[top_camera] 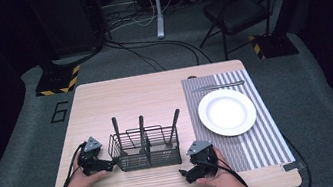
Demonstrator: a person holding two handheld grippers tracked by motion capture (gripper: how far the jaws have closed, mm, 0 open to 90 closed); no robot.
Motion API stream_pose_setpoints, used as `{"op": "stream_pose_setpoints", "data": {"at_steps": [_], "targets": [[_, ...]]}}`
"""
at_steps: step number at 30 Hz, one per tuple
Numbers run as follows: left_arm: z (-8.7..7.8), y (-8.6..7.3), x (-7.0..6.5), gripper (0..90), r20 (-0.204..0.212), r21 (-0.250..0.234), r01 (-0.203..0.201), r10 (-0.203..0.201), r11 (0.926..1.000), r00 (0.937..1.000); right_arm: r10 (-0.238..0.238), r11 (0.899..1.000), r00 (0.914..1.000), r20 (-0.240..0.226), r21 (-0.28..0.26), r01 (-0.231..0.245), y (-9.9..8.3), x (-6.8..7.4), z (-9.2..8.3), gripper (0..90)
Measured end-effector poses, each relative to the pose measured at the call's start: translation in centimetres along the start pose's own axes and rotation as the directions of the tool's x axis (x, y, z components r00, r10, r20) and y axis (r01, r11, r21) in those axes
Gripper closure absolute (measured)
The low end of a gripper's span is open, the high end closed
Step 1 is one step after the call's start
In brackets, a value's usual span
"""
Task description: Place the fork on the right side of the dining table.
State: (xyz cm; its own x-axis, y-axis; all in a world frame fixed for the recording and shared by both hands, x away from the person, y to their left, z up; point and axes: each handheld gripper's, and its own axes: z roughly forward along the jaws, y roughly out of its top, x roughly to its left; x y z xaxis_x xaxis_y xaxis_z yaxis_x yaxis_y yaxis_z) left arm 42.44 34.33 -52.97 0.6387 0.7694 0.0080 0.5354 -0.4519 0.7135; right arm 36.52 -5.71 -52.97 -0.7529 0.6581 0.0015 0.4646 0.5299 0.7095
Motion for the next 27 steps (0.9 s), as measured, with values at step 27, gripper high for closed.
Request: {"op": "stream_pose_setpoints", "data": {"at_steps": [27], "targets": [[0.01,0.0,-0.01,0.3,0.002,0.0,0.004,-0.004,1.0,1.0,0.032,0.999,0.999,0.031,-0.005,-0.032,0.13,-0.13,-0.68,20.3]]}}
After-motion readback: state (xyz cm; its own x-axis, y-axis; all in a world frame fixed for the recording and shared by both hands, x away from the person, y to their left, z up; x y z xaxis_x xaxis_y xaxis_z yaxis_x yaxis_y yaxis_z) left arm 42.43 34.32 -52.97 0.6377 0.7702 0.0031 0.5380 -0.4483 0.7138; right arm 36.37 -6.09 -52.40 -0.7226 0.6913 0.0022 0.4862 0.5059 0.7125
